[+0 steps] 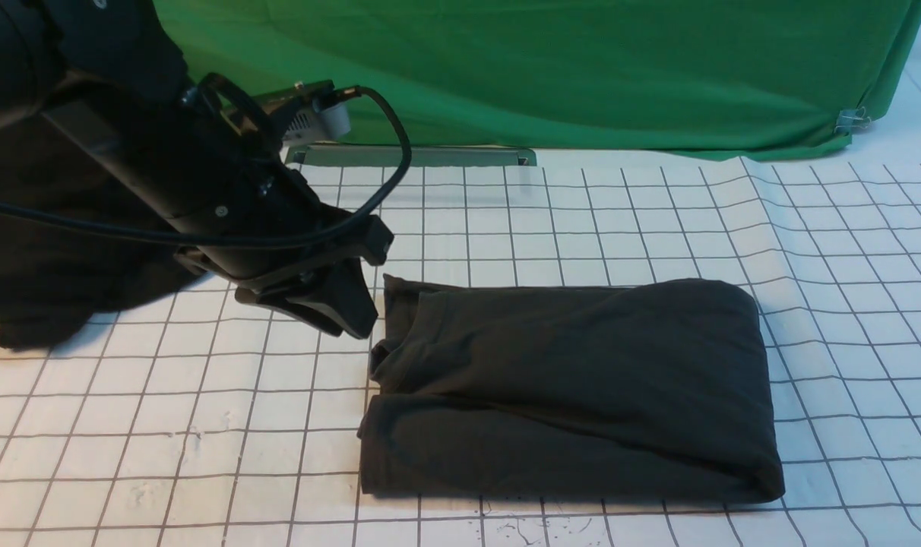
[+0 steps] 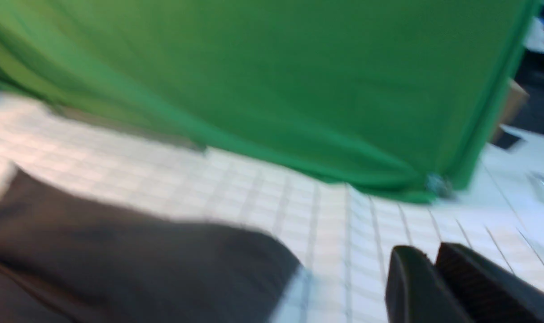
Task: Fold a long-sleeved shirt over a white checkered tablecloth.
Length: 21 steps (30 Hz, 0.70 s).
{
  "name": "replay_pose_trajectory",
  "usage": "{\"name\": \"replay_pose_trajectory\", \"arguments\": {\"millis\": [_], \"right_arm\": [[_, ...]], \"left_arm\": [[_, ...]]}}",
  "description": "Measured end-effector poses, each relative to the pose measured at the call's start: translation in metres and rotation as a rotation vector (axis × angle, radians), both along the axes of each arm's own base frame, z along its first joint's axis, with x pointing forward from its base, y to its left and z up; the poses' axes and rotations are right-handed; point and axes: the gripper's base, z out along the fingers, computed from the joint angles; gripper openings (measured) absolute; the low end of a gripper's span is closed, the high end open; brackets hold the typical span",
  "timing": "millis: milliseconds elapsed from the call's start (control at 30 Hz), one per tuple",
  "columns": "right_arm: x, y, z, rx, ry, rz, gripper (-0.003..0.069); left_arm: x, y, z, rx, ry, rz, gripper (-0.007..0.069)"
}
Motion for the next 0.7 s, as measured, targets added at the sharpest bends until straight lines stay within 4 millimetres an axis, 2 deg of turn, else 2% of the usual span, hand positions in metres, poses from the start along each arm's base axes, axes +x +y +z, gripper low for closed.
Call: {"name": "replay_pose_trajectory", "arguments": {"millis": [100, 133, 167, 233, 300, 500, 600, 700], "right_arm": [[0.0, -0.002, -0.014, -0.009, 0.017, -0.037, 0.0087], [0.0, -0.004, -0.025, -0.011, 0.034, -0.062, 0.0091], [0.0, -0.004, -0.025, -0.011, 0.032, -0.064, 0.0092], [0.0, -0.005, -0.042, -0.016, 0.065, -0.082, 0.0098], [0.0, -0.005, -0.048, -0.018, 0.078, -0.085, 0.0102], [0.0, -0.005, -0.054, -0.024, 0.133, -0.088, 0.0119], [0.0, -0.005, -0.054, -0.025, 0.136, -0.088, 0.0125], [-0.001, -0.005, -0.055, -0.025, 0.139, -0.088, 0.013]], "left_arm": [[0.002, 0.0, 0.0, 0.005, -0.017, 0.005, 0.017], [0.002, 0.001, 0.0, 0.009, -0.025, 0.006, 0.0172], [0.002, 0.001, 0.0, 0.01, -0.027, 0.007, 0.0172], [0.004, 0.001, 0.0, 0.016, -0.041, 0.01, 0.0172], [0.005, 0.001, 0.001, 0.013, -0.052, 0.014, 0.0174], [0.005, 0.001, 0.001, 0.012, -0.058, 0.016, 0.0174], [-0.001, 0.004, 0.012, 0.007, -0.088, 0.019, 0.0137], [-0.012, 0.008, 0.029, 0.001, -0.144, 0.018, 0.0063]]}}
